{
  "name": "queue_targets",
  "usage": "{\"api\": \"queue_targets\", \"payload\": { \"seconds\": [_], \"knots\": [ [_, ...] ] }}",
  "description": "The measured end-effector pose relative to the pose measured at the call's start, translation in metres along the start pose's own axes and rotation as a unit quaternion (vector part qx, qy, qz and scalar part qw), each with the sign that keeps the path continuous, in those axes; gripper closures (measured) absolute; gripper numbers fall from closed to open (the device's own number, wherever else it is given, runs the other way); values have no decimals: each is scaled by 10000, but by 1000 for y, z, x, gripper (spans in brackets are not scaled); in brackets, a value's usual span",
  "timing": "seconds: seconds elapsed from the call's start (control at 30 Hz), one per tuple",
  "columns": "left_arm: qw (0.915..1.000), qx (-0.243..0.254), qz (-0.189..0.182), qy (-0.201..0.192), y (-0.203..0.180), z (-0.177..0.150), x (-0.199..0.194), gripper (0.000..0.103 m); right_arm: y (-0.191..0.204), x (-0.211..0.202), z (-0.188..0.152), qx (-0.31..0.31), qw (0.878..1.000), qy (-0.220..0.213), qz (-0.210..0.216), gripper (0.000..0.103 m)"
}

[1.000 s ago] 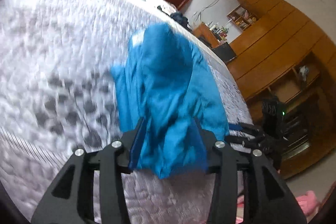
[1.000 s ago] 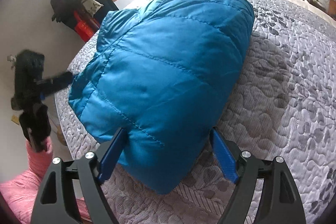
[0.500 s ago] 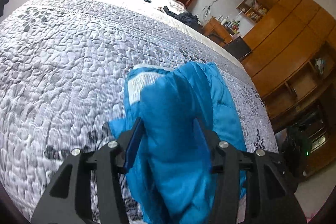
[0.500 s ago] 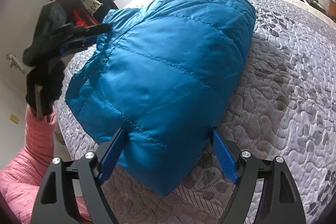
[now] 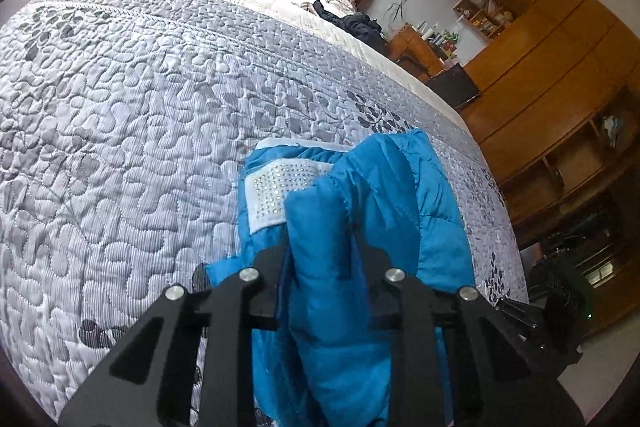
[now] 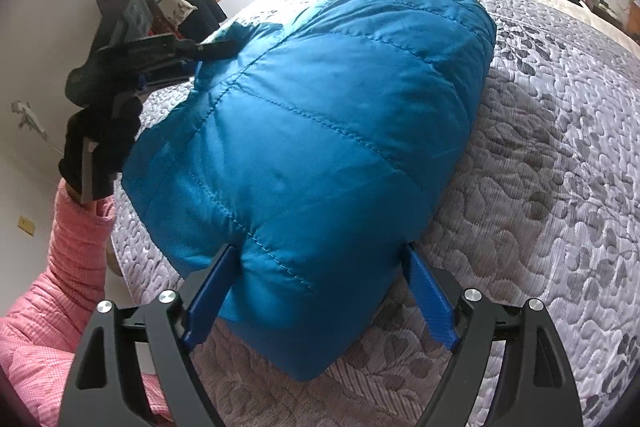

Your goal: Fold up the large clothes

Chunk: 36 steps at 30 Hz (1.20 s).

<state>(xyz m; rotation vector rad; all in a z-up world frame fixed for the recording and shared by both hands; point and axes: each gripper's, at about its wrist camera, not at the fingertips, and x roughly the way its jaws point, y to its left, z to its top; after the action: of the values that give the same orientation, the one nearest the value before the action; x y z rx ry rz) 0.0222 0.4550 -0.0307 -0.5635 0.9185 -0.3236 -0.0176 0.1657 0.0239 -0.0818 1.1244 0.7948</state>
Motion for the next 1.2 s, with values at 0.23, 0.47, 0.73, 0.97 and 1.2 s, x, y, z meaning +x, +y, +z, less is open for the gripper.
{"api": "queue_targets", "payload": {
  "seconds": [0.23, 0.47, 0.73, 0.97, 1.2],
  "knots": [
    [9993, -287, -227, 84, 20, -16, 15, 77, 1, 2, 0, -1, 10000, 33, 20, 17],
    [9978, -466, -477, -7, 18, -22, -8, 59, -21, -11, 6, 359, 9983, -94, 460, 17],
    [9992, -151, -374, -69, 6, -33, -27, 30, -54, -19, 27, 773, 9959, -298, 371, 17],
    [9991, 114, -393, 75, 6, -38, -20, 24, -62, -13, 42, 876, 9952, -348, 243, 11],
    [9967, 185, -690, 379, 13, -38, 3, 17, -57, 0, 49, 846, 9958, -274, 195, 9]
  ]
}}
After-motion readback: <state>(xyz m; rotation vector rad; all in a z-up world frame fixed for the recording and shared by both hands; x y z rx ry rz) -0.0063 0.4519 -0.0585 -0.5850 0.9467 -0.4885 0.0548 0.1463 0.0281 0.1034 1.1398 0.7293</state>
